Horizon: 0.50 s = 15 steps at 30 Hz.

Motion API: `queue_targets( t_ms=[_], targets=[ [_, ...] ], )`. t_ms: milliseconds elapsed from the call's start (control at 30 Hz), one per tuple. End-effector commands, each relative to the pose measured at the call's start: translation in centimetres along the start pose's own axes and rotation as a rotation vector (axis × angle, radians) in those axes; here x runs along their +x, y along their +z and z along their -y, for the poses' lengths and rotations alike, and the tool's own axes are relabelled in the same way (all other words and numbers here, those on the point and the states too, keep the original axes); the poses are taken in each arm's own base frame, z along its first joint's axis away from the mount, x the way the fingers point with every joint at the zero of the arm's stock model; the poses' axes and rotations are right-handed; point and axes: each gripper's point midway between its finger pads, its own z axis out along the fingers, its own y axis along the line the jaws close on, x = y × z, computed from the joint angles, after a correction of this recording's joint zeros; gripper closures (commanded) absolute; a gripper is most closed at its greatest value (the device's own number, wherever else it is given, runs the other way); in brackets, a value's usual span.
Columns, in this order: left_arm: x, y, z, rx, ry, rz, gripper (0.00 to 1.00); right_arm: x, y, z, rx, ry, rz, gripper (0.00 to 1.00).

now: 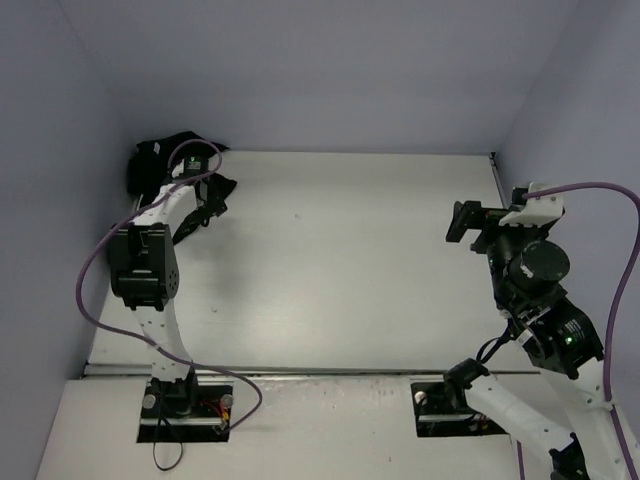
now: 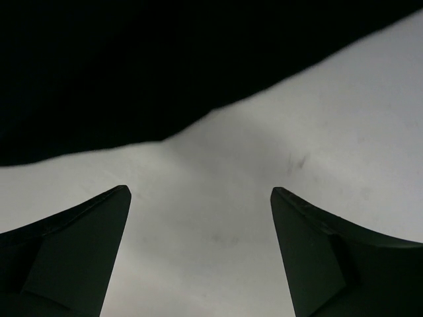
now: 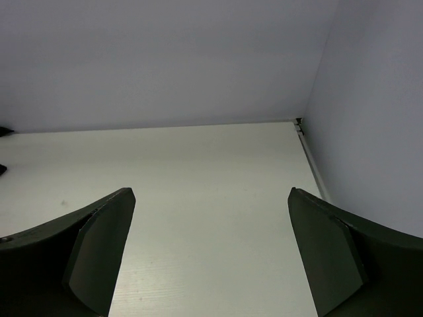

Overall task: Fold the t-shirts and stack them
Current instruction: Move the tshirt to the center of the board

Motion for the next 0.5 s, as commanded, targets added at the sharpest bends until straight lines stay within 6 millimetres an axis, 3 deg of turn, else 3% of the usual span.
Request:
queue_targets(
  t_ms=[0, 133, 233, 467],
  targets=[
    [-6.8, 1.0, 1.5, 0.003, -0.152, 0.145, 0.16, -0.5, 0.8, -1.8, -0.057, 0.07, 0.026, 0.0],
    [-8.2, 4.0, 0.0, -0.063, -0.188, 0.158, 0.17, 0.1, 1.0, -2.3, -0.071, 0.078, 0.005, 0.0],
    [-9.4, 4.9, -0.6, -0.093, -0.191, 0.181, 0.17, 0.7, 1.3, -2.5, -0.069, 0.076, -0.012, 0.0],
    [-8.7, 8.2, -2.3, -0.156, -0.181, 0.128, 0.23, 1.2, 2.1, -2.8, -0.056, 0.056, -0.037, 0.0]
  ],
)
